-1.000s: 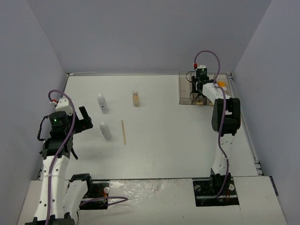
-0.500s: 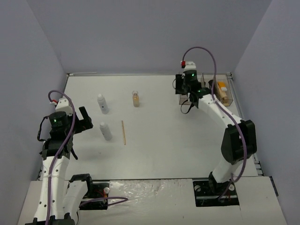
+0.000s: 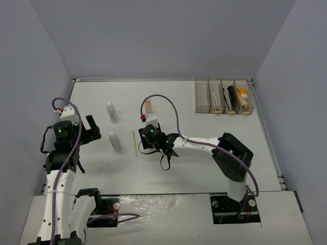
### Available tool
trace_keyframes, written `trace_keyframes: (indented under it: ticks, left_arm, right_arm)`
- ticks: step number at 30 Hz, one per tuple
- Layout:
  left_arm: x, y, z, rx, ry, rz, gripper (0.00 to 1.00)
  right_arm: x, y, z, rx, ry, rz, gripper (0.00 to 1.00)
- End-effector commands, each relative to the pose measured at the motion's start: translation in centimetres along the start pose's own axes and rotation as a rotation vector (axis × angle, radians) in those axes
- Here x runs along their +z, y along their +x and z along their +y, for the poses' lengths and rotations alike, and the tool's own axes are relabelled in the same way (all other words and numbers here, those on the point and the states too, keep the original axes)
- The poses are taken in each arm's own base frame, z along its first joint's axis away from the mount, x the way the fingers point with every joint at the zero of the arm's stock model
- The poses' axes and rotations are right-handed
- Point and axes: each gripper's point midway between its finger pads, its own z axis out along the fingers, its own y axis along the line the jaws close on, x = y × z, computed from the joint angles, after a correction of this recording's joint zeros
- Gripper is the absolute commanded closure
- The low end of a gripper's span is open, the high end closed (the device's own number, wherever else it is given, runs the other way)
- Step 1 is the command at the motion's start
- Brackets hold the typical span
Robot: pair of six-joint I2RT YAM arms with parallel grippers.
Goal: Organize the makeup
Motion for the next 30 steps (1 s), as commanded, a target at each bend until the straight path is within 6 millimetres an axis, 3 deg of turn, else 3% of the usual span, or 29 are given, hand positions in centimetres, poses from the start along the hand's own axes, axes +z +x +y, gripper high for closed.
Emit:
trace_keyframes:
  ticks: [1,6,13,18,22,29,30]
  left_arm:
    - [-0.3,-2.8,-0.8,0.005,0.026,-0.092,0.03]
    - [-0.3,-2.8,-0.8,0.004,0.027,-0.094,0.03]
    - [-0.3,-2.9,-0.8,0.004,0.029,-0.096,0.03]
    - [-0.4,-2.9,-0.8,0.004,0.029,-0.097,0.03]
    - [-0.4,-2.9,-0.8,0.004,0.029,-0.096,0.03]
    - [-0.3,-2.8,-0.8,0.004,0.028,-0.093,0.03]
    - [-0.3,-2.8,-0.8,0.004,0.028,-0.093,0.03]
  right_arm:
    - [1.5,-3.7,4.4,0.058,-0.035,-0.143,0.53]
    - [3.5,-2.7,7.0,0.02,-0.057,-0.127,0.55]
    - [5.3,-1.7,7.9,-0.012,-0.051,-0.119,0.57]
    - [6.2,0.2,6.5,-0.036,0.015,-0.085,0.64]
    - [6.2,1.9,4.1,-0.061,0.104,-0.06,0.75]
    - [4.1,3.9,-1.1,-0.084,0.197,-0.013,1.0]
    - [3.4,3.0,-1.9,-0.076,0.2,-0.023,1.0]
